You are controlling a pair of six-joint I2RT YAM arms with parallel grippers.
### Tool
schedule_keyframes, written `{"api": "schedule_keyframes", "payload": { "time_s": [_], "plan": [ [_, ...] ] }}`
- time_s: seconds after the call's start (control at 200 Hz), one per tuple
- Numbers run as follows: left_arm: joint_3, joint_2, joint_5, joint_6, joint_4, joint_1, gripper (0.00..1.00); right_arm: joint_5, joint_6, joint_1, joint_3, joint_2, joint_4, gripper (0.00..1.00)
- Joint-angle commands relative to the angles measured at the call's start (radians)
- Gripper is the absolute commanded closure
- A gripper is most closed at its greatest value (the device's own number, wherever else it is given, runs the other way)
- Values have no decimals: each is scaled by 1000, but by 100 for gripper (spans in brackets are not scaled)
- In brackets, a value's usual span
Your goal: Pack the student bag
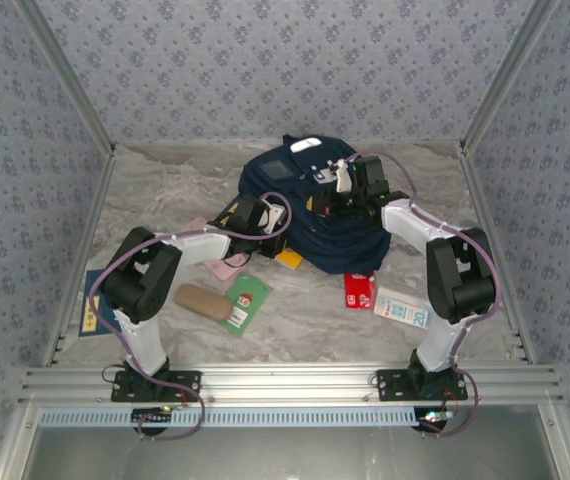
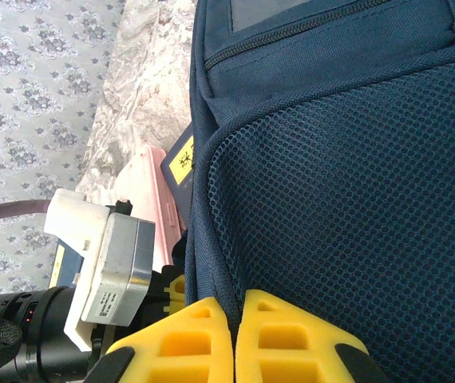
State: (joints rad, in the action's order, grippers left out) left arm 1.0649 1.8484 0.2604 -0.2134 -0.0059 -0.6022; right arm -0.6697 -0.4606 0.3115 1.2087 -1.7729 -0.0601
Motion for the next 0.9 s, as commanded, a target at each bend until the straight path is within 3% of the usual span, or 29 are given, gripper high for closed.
{"api": "schedule_keyframes", "payload": {
  "time_s": [0.0, 0.525, 0.894],
  "plan": [
    [7, -55, -18, 29, -59, 1, 100, 13, -20, -21, 1, 10, 14, 100],
    [-25, -106, 38, 20, -97, -6, 100, 40, -43, -23, 3, -2, 43, 100],
    [-19, -66, 130, -21, -111, -39, 98, 24, -140, -22, -45, -14, 150, 100]
  ]
}}
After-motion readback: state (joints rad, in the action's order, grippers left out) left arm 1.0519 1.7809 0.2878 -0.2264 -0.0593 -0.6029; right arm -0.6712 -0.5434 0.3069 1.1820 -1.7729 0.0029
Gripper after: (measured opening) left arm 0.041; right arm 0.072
